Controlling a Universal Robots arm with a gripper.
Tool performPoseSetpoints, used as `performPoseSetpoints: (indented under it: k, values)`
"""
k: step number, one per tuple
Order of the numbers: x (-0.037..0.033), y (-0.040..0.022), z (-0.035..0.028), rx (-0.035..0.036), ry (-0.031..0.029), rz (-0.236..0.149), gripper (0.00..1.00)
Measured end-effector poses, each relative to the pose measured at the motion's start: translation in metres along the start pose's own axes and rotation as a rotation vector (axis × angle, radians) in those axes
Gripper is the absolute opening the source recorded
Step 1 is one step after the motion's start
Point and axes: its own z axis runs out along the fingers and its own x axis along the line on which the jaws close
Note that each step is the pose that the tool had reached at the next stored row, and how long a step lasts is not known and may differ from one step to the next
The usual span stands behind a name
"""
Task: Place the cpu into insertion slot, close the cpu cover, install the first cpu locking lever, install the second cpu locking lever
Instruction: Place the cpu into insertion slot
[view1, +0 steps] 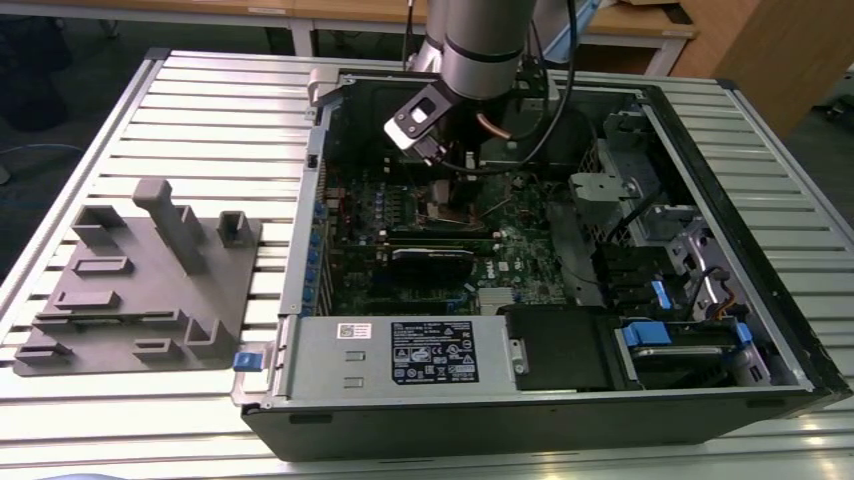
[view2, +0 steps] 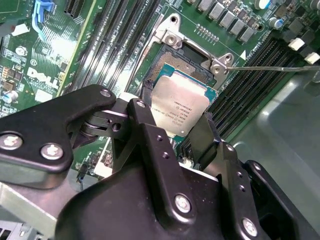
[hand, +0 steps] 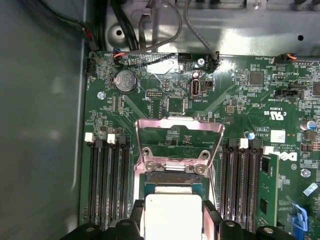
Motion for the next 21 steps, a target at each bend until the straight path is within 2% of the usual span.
performPoseSetpoints:
  k: [4,11,16,21]
  values:
    - [-0.0002,-0.0005,0.0062,-0.0001,0.0,0.0,0.54]
    - [-0.0022,-0.0006,0.0082,-0.0001,0.0001,0.0,0.54]
    - [-0.0025,-0.0009,0.0143,-0.0001,-0.0001,0.0,0.54]
    - [-0.0026,-0.0011,0.0155,-0.0001,0.0002,0.0,0.54]
